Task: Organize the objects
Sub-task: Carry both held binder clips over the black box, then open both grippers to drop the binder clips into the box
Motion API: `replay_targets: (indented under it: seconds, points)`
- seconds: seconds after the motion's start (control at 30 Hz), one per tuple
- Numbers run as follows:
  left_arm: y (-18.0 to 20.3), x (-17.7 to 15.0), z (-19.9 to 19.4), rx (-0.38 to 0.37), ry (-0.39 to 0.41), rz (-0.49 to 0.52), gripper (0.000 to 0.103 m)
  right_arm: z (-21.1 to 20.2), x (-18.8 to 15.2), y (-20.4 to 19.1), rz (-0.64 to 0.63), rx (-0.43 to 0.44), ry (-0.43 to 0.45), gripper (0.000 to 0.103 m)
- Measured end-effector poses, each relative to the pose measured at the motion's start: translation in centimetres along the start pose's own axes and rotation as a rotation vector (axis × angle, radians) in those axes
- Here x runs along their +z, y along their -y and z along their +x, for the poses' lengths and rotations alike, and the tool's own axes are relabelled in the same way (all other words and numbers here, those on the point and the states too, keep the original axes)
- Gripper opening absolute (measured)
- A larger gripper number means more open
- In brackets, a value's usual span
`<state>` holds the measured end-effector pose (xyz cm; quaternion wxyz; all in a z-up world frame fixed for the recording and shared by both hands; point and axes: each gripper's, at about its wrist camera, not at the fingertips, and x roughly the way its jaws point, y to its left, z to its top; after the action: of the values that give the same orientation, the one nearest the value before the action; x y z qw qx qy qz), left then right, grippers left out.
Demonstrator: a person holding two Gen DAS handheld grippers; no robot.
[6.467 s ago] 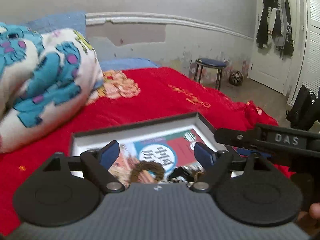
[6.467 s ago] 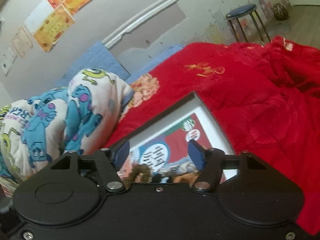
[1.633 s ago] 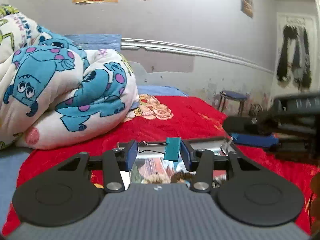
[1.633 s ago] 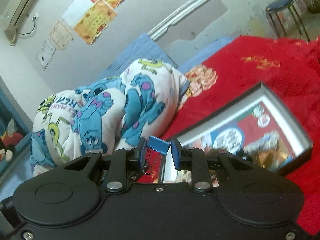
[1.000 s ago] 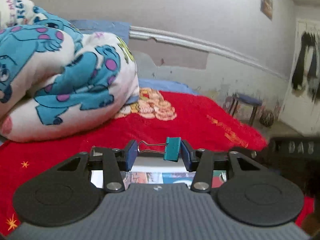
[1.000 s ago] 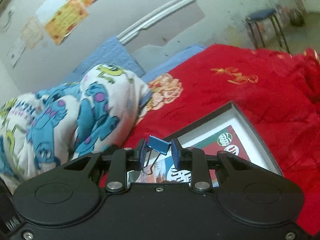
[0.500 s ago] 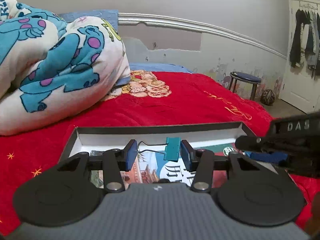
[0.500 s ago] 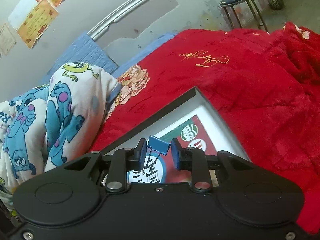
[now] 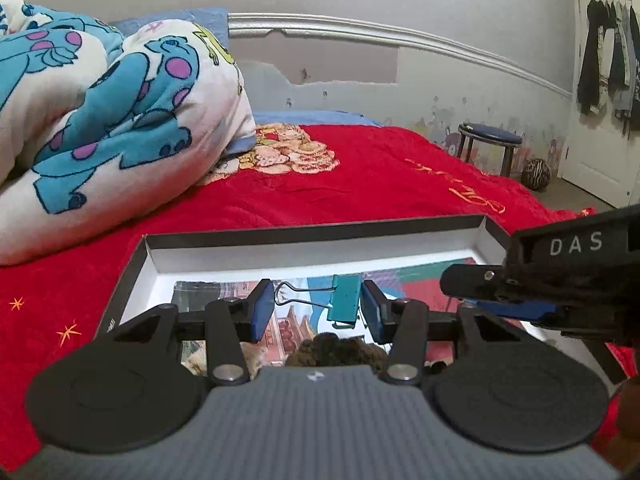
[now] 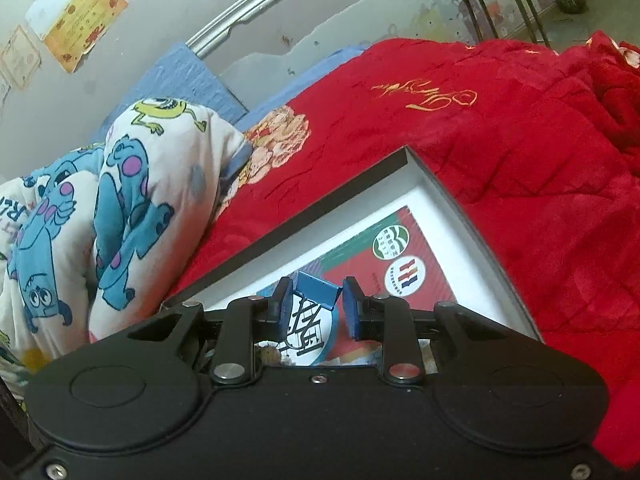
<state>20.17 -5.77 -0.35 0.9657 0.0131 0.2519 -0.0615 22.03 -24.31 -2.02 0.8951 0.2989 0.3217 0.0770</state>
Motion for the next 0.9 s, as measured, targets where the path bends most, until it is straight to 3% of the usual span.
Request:
replay_targets:
  seconds: [0.5, 0.57, 0.9]
  points:
    - [0.1, -0.4, 0.5, 0.015, -0.024, -0.001, 0.055, 1.0, -1.0, 0.0, 0.001, 0.003, -0.055, 0.027]
    - [0.1, -0.3, 0.5, 0.011, -0.035, -0.007, 0.064, 1.0, -1.1, 0.0, 0.001, 0.008, -0.056, 0.027]
    - [-0.7, 0.0, -0.6, 0.018, -0.039, -0.032, 0.08, 0.6, -1.1, 0.1, 0.024, 0.02, -0.07, 0.028]
